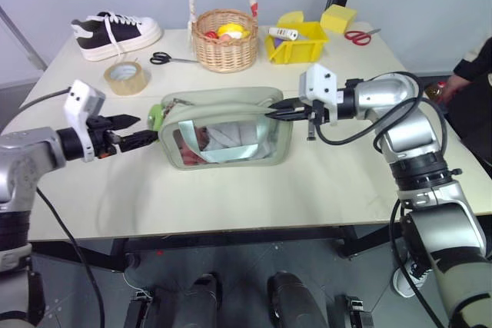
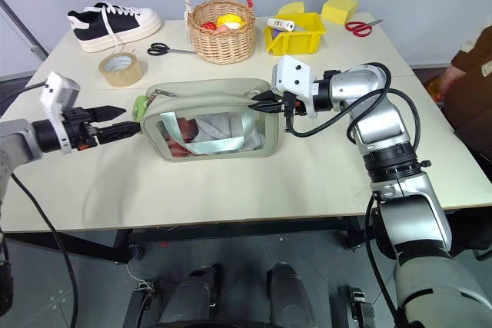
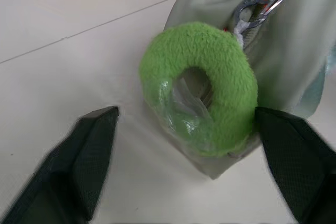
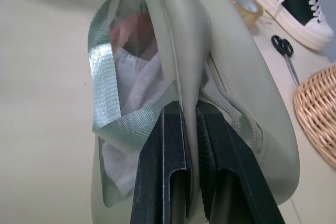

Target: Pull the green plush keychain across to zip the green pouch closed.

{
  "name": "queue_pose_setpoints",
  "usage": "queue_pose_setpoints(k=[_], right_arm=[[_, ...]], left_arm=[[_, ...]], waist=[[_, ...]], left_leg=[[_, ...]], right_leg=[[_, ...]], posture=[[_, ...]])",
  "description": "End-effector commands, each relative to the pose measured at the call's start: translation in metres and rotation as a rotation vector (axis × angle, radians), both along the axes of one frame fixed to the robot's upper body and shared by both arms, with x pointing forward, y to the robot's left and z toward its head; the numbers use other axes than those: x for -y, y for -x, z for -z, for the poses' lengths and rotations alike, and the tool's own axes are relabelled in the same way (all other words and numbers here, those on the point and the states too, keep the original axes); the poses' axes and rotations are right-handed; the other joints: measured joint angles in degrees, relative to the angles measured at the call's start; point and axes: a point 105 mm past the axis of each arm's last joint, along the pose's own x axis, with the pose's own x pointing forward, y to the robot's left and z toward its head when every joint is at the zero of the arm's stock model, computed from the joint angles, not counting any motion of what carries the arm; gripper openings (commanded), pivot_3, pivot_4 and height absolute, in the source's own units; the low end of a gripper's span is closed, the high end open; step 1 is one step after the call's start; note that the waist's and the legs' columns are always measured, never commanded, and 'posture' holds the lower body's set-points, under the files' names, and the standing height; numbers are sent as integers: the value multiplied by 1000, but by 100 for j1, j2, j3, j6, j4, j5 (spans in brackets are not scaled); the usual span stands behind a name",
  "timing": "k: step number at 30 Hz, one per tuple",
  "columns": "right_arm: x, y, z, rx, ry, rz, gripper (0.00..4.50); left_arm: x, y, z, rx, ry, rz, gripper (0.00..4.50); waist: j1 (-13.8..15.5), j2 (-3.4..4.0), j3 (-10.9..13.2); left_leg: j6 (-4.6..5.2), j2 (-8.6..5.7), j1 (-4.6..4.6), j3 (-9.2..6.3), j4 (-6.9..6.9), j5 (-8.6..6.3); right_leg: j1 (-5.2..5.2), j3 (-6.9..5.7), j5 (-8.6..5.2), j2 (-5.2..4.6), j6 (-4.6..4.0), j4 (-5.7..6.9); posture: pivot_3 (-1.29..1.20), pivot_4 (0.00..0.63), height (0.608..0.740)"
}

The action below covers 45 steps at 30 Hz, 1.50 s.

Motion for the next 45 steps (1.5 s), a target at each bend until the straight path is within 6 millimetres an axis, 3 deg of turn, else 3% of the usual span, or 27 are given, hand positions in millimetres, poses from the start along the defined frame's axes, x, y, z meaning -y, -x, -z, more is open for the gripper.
queue_pose_setpoints(k=[1,6,8,12,14,17,19,23,26,29,32,35,39,45], right_arm=[[-6,6,-13,41,-36,-25,0],[-6,6,-14,42,-39,-18,0],[-5,5,-14,42,-39,-17,0],[-5,4,-14,44,-42,-11,0],[-6,4,-14,47,-43,-11,0],[-7,2,-16,52,-53,-8,0],[-8,1,-16,57,-57,-6,0],[-9,2,-17,62,-61,-4,0],[-8,3,-17,63,-62,-3,0],[-7,4,-16,60,-61,1,0],[-6,4,-15,58,-59,2,0],[-6,4,-14,56,-57,1,0],[-6,3,-13,54,-49,0,0],[-7,4,-14,55,-44,-5,0]], left_arm=[[6,-2,-15,55,-2,20,2614],[-2,-1,-27,82,-29,19,36],[-4,-1,-32,95,-36,17,36],[-7,-6,-78,211,-11,15,36],[1,-5,-89,237,-30,58,36],[36,2,-93,258,-113,221,36],[44,3,-92,265,-132,258,36],[31,-6,-91,272,-160,188,36],[15,-11,-77,247,-193,130,36],[-2,-15,-64,218,-162,59,912],[-13,-14,-46,170,-169,16,2407],[-11,-12,-35,140,-143,9,3878],[-5,-16,-24,131,-118,0,3878],[4,-28,-25,150,-64,-18,3878]], waist=[[-3,-1,-1],[-20,-1,0],[-12,-1,-1],[-7,-2,0],[-9,-2,0],[-17,-1,0],[-19,-1,0],[-34,-1,0],[-30,-1,0],[-22,-1,0],[-18,-1,0],[-14,-1,0],[-11,-1,0],[-13,-1,0]], left_leg=[[0,0,0,-1,1,0],[0,0,-1,0,-3,0],[0,0,-1,0,-3,0],[0,-1,-2,-2,1,0],[0,-3,-3,-3,3,0],[0,-4,-2,2,-2,0],[0,-2,-3,2,-3,0],[0,0,-3,2,-2,0],[1,0,-3,1,-2,0],[1,-1,-3,2,-3,-1],[1,0,-6,0,0,-1],[2,-1,-6,-1,1,-1],[2,-1,-6,-1,1,-1],[1,-1,-6,-2,2,-1]], right_leg=[[0,-1,0,0,0,0],[-3,0,0,2,0,0],[-3,0,0,2,0,0],[-1,-3,0,3,0,0],[-1,-4,0,3,0,-1],[-1,-1,-1,0,2,-4],[-1,-2,-1,1,2,-4],[-4,-1,-1,8,1,-1],[-5,-1,-1,8,1,0],[-5,0,-1,5,2,-1],[-5,-1,-1,4,2,-1],[-5,-2,-1,2,2,-1],[-4,-2,-1,2,1,-1],[-5,-2,0,2,2,-1]], posture=[[0,150,740],[0,150,740],[0,150,740],[0,150,740],[0,150,740],[0,150,740],[0,150,740],[0,150,740],[0,150,740],[0,150,740],[0,150,740],[0,150,740],[0,150,740],[0,150,740]])
